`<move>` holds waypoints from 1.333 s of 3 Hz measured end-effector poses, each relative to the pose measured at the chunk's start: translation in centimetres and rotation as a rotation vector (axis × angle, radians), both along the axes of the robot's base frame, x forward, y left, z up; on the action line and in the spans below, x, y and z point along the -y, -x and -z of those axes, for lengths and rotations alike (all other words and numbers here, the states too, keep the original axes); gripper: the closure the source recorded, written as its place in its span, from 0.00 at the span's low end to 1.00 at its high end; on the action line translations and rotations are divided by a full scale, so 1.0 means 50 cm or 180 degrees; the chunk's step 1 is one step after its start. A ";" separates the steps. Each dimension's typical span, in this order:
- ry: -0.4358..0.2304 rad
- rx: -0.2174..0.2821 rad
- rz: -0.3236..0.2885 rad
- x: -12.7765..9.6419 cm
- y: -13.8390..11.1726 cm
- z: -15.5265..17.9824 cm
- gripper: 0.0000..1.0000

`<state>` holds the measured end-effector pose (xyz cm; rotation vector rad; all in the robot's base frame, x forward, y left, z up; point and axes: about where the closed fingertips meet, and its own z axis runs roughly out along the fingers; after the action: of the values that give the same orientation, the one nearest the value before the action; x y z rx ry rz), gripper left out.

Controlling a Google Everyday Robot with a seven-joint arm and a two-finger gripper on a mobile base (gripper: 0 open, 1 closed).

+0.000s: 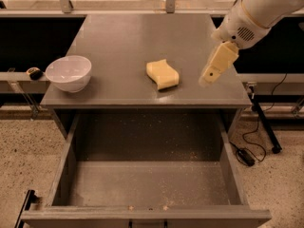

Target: Place sponge into top drawer

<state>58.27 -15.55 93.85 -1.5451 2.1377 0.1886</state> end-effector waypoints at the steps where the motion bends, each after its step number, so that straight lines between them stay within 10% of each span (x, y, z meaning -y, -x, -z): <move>1: -0.0108 0.0060 0.0066 -0.026 -0.046 0.030 0.00; 4: -0.0278 0.0133 0.0116 -0.106 -0.135 0.121 0.00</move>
Offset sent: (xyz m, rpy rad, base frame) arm 0.0566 0.0296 -0.0454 0.0592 -0.0928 -0.0668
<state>65.05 -10.27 87.82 -1.4475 2.0953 0.2322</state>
